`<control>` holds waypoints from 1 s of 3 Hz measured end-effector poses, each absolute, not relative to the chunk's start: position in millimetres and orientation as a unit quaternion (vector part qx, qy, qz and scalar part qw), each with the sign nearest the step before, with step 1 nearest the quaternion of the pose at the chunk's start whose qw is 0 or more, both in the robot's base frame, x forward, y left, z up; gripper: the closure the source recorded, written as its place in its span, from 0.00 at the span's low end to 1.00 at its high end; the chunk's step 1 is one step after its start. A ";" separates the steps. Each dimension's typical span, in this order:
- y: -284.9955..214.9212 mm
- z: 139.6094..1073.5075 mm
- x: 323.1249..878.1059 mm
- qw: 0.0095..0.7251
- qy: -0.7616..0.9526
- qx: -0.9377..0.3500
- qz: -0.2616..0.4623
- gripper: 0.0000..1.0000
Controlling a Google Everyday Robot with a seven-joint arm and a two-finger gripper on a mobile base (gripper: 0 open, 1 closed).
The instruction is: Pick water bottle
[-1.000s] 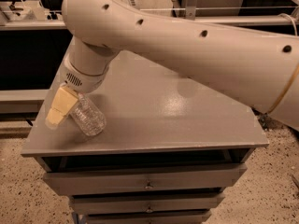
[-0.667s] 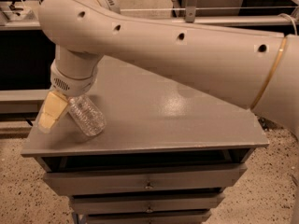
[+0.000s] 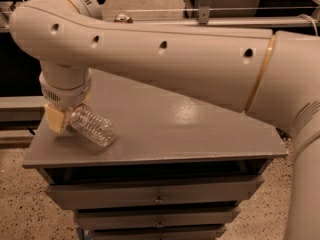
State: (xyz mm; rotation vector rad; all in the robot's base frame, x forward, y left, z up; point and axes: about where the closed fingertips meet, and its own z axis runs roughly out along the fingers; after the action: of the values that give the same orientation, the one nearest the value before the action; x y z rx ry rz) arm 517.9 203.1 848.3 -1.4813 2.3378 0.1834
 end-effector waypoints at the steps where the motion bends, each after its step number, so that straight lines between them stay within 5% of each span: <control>1: 205.9 846.8 520.1 0.183 0.830 -0.525 0.052 0.63; 3: 198.2 872.4 550.5 0.184 0.806 -0.555 0.089 1.00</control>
Offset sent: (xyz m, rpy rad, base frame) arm 0.0268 0.0042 0.0191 0.0006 -0.0203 0.0862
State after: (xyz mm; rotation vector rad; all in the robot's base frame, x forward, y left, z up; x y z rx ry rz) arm 550.5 198.2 872.4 -1.5646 2.2733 0.2506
